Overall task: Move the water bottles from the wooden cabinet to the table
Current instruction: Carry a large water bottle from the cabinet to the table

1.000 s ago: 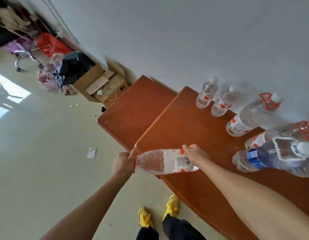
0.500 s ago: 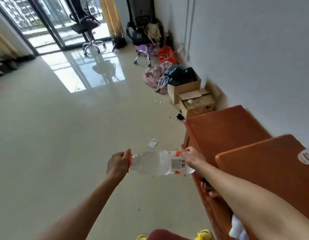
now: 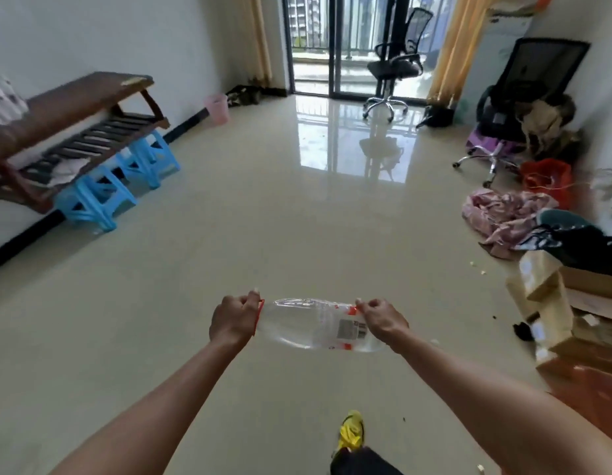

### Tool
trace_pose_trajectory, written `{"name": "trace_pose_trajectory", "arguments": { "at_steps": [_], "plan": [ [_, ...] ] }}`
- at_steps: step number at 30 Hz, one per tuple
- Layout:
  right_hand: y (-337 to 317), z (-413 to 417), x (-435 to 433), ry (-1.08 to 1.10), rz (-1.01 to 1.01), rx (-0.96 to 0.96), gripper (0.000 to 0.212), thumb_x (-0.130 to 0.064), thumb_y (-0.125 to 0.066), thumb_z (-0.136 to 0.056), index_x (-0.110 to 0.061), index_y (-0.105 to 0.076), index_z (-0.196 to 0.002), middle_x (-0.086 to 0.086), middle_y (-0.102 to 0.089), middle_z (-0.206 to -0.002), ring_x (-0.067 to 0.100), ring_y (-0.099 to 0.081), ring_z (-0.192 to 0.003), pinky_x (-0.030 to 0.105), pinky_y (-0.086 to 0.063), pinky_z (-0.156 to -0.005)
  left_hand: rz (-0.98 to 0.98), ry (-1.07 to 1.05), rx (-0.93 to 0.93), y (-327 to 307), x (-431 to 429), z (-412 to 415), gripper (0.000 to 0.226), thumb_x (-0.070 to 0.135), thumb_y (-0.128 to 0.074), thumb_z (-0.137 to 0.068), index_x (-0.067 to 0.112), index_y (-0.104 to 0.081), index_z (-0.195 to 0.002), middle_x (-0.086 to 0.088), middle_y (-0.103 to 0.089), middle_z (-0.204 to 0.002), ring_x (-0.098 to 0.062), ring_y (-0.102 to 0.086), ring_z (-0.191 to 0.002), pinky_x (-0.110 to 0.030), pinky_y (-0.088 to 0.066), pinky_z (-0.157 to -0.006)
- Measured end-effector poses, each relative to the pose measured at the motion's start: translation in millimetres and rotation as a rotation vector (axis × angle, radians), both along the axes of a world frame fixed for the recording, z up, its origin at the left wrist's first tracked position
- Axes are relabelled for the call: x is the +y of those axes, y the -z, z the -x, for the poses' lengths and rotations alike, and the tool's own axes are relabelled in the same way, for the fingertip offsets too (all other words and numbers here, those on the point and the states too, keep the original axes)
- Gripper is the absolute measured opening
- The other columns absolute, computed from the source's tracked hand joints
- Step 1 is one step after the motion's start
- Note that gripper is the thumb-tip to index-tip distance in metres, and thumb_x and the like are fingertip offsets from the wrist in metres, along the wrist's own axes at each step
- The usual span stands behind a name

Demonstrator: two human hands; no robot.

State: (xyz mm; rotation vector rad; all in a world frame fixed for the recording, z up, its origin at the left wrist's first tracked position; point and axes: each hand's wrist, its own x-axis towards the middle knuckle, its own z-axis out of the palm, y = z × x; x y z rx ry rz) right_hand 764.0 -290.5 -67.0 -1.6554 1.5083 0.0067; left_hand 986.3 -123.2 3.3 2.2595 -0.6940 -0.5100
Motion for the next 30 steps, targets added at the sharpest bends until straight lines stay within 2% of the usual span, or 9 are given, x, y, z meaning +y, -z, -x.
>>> {"name": "trace_pose_trajectory", "arguments": {
  "at_steps": [3,7,10,16,18,20,22,26,30],
  "plan": [
    [4.8,-81.5,-21.3,-0.084,-0.008,-0.022,0.058,-0.072,-0.041,-0.084,-0.026,-0.061,-0.114,0.000,-0.070,-0.102,0.025,-0.063,-0.092,0.037,-0.052,-0.085,-0.027,-0.088,-0.031,6.1,-1.0,-62.5,0.059,0.055,-0.036,-0.083,0.010,-0.051,-0.048,-0.013,-0.058,-0.056,-0.036,-0.063,-0.072,-0.036,-0.045,-0.066],
    [12.0,-206.8,-61.5,-0.194,-0.016,-0.055,0.055,-0.068,-0.045,-0.085,-0.026,-0.061,-0.116,0.002,-0.070,-0.102,0.026,-0.064,-0.094,0.039,-0.053,-0.086,-0.043,-0.230,-0.036,13.5,-18.9,-158.2,0.057,0.057,-0.032,-0.077,0.012,-0.048,-0.047,-0.016,-0.059,-0.060,-0.038,-0.063,-0.075,-0.036,-0.045,-0.068],
    [9.7,-290.7,-91.7,-0.266,-0.022,-0.055,0.054,-0.066,-0.046,-0.087,-0.026,-0.058,-0.122,0.004,-0.069,-0.110,0.026,-0.063,-0.100,0.038,-0.050,-0.091,-0.069,-0.319,-0.038,13.8,-34.1,-222.1,0.053,0.052,-0.032,-0.081,0.012,-0.045,-0.048,-0.010,-0.051,-0.055,-0.040,-0.063,-0.077,-0.035,-0.040,-0.063],
    [-17.5,-450.2,-141.4,-0.412,-0.046,-0.043,0.057,-0.066,-0.044,-0.087,-0.027,-0.052,-0.128,0.007,-0.065,-0.120,0.029,-0.059,-0.109,0.035,-0.045,-0.093,-0.058,-0.485,-0.072,-6.6,-64.1,-345.2,0.052,0.048,-0.036,-0.083,0.008,-0.045,-0.050,-0.015,-0.054,-0.055,-0.037,-0.059,-0.066,-0.037,-0.044,-0.064],
    [-17.0,-498.2,-152.6,-0.429,-0.079,-0.053,0.065,-0.072,-0.046,-0.076,-0.027,-0.055,-0.121,0.005,-0.067,-0.112,0.028,-0.061,-0.104,0.036,-0.046,-0.094,-0.058,-0.528,-0.081,-9.3,-70.9,-380.8,0.051,0.049,-0.032,-0.078,0.006,-0.043,-0.052,-0.012,-0.051,-0.053,-0.032,-0.052,-0.059,-0.036,-0.042,-0.061],
    [17.6,-557.0,-174.7,-0.423,-0.111,-0.090,0.080,-0.079,-0.045,-0.057,-0.026,-0.058,-0.115,0.004,-0.068,-0.102,0.029,-0.063,-0.097,0.043,-0.049,-0.094,-0.062,-0.579,-0.079,-4.3,-76.8,-421.7,0.051,0.049,-0.030,-0.076,0.005,-0.043,-0.054,-0.013,-0.051,-0.054,-0.032,-0.050,-0.059,-0.036,-0.042,-0.061],
    [42.3,-604.4,-191.6,-0.436,-0.111,-0.075,0.085,-0.081,-0.044,-0.051,-0.025,-0.059,-0.113,0.003,-0.068,-0.100,0.030,-0.063,-0.096,0.045,-0.049,-0.094,-0.065,-0.609,-0.080,1.1,-83.3,-456.2,0.051,0.050,-0.030,-0.075,0.005,-0.044,-0.055,-0.013,-0.052,-0.055,-0.032,-0.051,-0.059,-0.037,-0.043,-0.062],
    [9.3,-692.9,-193.1,-0.483,-0.034,-0.040,0.063,-0.071,-0.047,-0.072,-0.028,-0.058,-0.117,0.006,-0.067,-0.110,0.029,-0.059,-0.103,0.043,-0.045,-0.097,-0.073,-0.620,-0.064,17.7,-100.8,-549.6,0.048,0.049,-0.031,-0.075,0.007,-0.039,-0.053,-0.012,-0.046,-0.054,-0.030,-0.046,-0.059,-0.035,-0.035,-0.058],
    [-7.6,-799.6,-215.8,-0.511,0.056,-0.010,0.056,-0.065,-0.044,-0.084,-0.028,-0.054,-0.125,0.008,-0.064,-0.120,0.030,-0.057,-0.108,0.035,-0.042,-0.091,-0.036,-0.607,-0.080,19.1,-128.4,-663.1,0.046,0.043,-0.036,-0.083,0.010,-0.035,-0.051,-0.006,-0.039,-0.049,-0.028,-0.041,-0.057,-0.034,-0.030,-0.056]
  ]
}}
